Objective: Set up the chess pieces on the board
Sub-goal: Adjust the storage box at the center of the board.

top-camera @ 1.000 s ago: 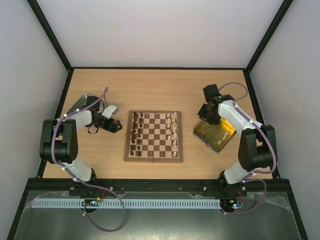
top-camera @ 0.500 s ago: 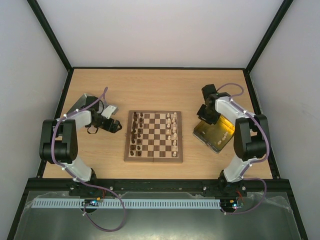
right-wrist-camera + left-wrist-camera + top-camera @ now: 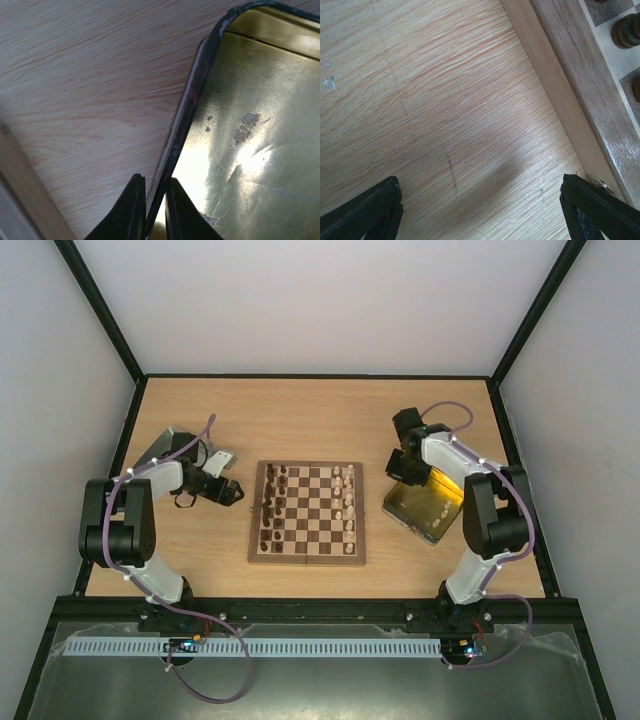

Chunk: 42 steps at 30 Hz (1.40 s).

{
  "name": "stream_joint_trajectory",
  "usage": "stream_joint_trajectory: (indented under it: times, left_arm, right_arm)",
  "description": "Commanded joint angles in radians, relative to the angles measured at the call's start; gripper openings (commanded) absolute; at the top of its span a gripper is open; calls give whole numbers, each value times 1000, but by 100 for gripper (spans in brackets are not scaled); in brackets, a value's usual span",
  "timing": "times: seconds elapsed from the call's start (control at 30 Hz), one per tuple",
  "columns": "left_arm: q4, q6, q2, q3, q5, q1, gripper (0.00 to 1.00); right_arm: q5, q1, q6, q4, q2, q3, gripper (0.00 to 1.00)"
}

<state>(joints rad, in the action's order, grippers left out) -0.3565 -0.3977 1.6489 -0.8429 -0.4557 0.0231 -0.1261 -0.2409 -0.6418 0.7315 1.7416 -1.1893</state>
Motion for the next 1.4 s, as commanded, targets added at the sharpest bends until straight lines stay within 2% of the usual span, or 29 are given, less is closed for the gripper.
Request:
stream_joint_trajectory:
  times: [0.0,0.37,0.67,1.03,1.1,1.23,1.37]
  left_arm:
    - [-41,-4,4,17,-4,8,86]
    - [-42,-3,-5,20,-1,8,87]
    - [-44,-3,-7,19,-1,8,87]
    - [-46,1,3,15,-3,6,87]
    - [-47,2,7,12,-2,5,87]
    - [-46,2,11,10,-1,0,87]
    - [-46,0,5,16,1,0,87]
  right_arm:
    - [75,-73,58,32,1,-54,9]
    - [164,-201,107,79,13,-68,5]
    - [146,-263,116,81,-22,26,4]
    - [158,-309,110,138,-150,113,5]
    - [175,-308,103,156,-168,103,8]
    - [234,-308,67,165,-180,75,31]
    - [306,-297,35,171,-174,55,34]
